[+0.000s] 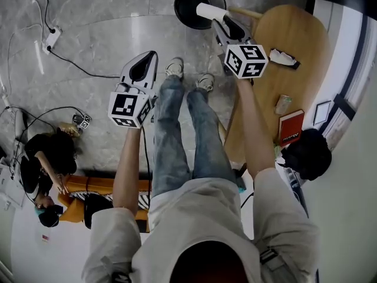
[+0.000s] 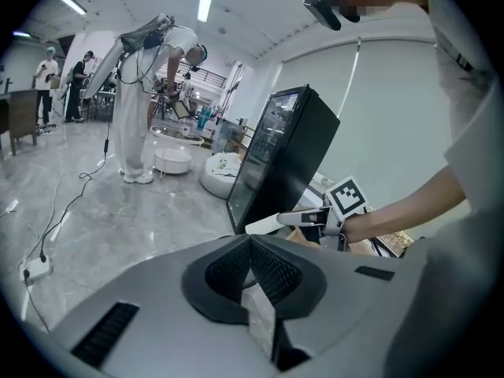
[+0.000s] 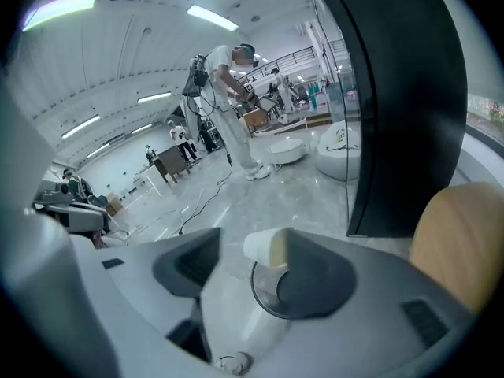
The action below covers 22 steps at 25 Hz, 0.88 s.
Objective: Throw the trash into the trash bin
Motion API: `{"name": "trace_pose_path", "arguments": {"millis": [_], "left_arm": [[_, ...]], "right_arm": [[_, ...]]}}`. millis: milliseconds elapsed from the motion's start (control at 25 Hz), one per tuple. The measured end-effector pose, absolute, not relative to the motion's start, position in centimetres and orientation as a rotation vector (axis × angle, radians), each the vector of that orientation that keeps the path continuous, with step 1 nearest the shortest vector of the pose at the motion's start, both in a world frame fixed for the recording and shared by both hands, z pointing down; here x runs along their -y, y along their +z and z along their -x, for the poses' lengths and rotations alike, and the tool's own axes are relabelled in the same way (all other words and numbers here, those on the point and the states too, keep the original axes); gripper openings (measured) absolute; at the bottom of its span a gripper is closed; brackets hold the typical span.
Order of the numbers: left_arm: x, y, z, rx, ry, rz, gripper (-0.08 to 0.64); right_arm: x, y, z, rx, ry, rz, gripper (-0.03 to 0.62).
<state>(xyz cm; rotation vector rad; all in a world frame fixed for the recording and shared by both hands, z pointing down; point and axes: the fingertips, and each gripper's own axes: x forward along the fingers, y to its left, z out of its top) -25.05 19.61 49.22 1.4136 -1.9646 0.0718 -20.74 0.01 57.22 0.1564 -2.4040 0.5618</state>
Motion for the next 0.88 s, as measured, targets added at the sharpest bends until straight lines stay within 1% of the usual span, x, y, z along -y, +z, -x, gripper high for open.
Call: {"name": "trace_pose_path", "arguments": {"millis": [40,240,400,440,520,600,680,880], "left_arm": [[-19.5,49.3,25.2,1.964,0.072,-1.415,0.017],[-18.9,49.3,25.4,1.959,0.077,-1.423,0.017],[-18.3,49.3,24.8,1.952,0.081,-1.437,0.017],[-18.1,49.2,24.7,1.949,0.082,-1.444,0.017],[-17.7,49.0,24.5,1.941,0.084,-1.461,0.017],[-17.2,48.9,24.2,1.929,0.091,-1.480,0.017],[-16.5,48.8,23.7,1.915,0.099,-1.502,0.017],[-14.4,48.8,21.9,1.869,0.124,-1.560,0.017]], "right_arm": [[0.1,57.7,21.1,2.396,0.567,-0.155,0.306],[-0.1,58.2,20.6,2.375,0.535,-0.130,0.305],[-0.1,58.3,19.2,2.380,0.542,-0.142,0.264],[-0.2,58.1,19.0,2.382,0.548,-0.146,0.243],[-0.1,57.7,18.4,2.384,0.555,-0.159,0.185],[0.1,57.3,17.6,2.388,0.553,-0.185,0.087],[0.5,56.8,16.8,2.396,0.556,-0.206,0.047],[1.7,56.1,13.8,2.400,0.565,-0.262,0.032]]}}
